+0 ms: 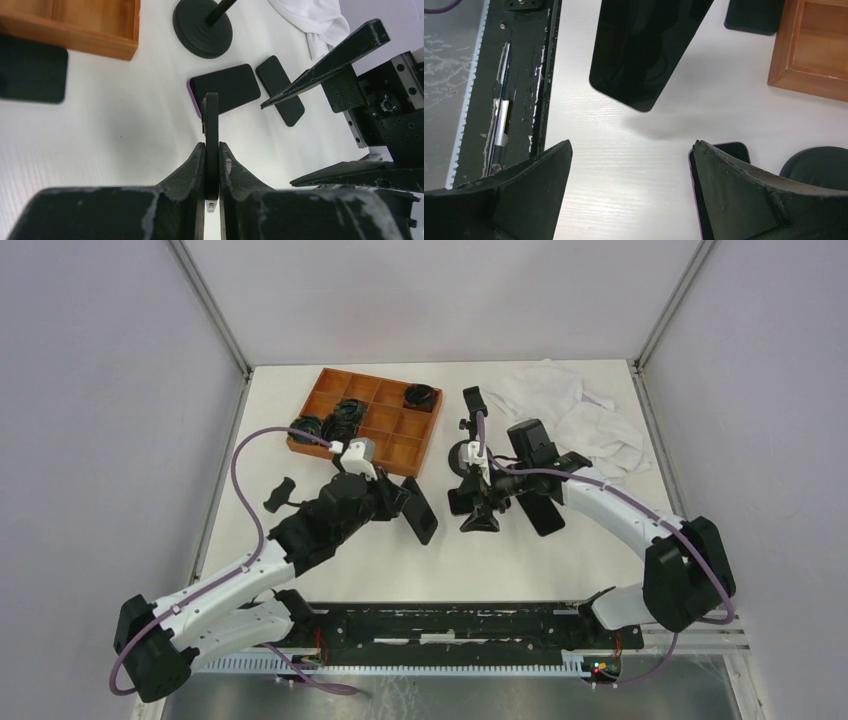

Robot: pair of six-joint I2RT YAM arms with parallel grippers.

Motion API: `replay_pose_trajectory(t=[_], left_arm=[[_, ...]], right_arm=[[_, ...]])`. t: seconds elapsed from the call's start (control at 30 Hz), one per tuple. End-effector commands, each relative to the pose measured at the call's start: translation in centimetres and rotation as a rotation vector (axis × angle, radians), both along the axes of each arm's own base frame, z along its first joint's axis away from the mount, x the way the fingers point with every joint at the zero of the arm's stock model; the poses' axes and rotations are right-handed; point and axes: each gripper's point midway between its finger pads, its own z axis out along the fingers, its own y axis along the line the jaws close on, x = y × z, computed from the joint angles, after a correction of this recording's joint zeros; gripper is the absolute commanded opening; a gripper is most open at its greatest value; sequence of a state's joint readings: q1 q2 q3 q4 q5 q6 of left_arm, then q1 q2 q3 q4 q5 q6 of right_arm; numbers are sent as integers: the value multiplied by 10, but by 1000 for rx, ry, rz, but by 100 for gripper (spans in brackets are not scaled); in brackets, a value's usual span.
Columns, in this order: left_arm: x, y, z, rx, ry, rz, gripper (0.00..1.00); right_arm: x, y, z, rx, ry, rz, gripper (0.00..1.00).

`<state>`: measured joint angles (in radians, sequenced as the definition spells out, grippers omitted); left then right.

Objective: Place the phone on the phone stand
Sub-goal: Pick up the phone at the center of the board.

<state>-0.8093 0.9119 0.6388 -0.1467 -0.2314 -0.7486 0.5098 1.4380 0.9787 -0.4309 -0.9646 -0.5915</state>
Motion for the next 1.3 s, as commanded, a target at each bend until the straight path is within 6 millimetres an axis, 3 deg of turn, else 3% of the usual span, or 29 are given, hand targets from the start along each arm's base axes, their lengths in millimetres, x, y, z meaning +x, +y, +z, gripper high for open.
replay_pose_trajectory(t=[0.0, 0.17, 0.4, 0.73, 0.9, 1.27], left_arm=[[13, 2, 58, 97, -218, -60, 2], [19, 10, 74, 202, -303, -71, 2], [25, 31, 75, 342, -379, -46, 2], [33, 61, 93, 427, -461, 58, 2], [44, 81, 86, 478, -446, 138, 2], [60, 100, 92, 434, -438, 200, 2]], right_arm=[[-2, -12, 7, 38, -97, 0, 98], [-9, -24, 12, 115, -174, -14, 98], [-29, -35, 14, 252, -273, 40, 97], [-22, -40, 9, 229, -284, 13, 97], [-19, -42, 5, 216, -286, 1, 97], [-17, -43, -1, 200, -276, -1, 97]])
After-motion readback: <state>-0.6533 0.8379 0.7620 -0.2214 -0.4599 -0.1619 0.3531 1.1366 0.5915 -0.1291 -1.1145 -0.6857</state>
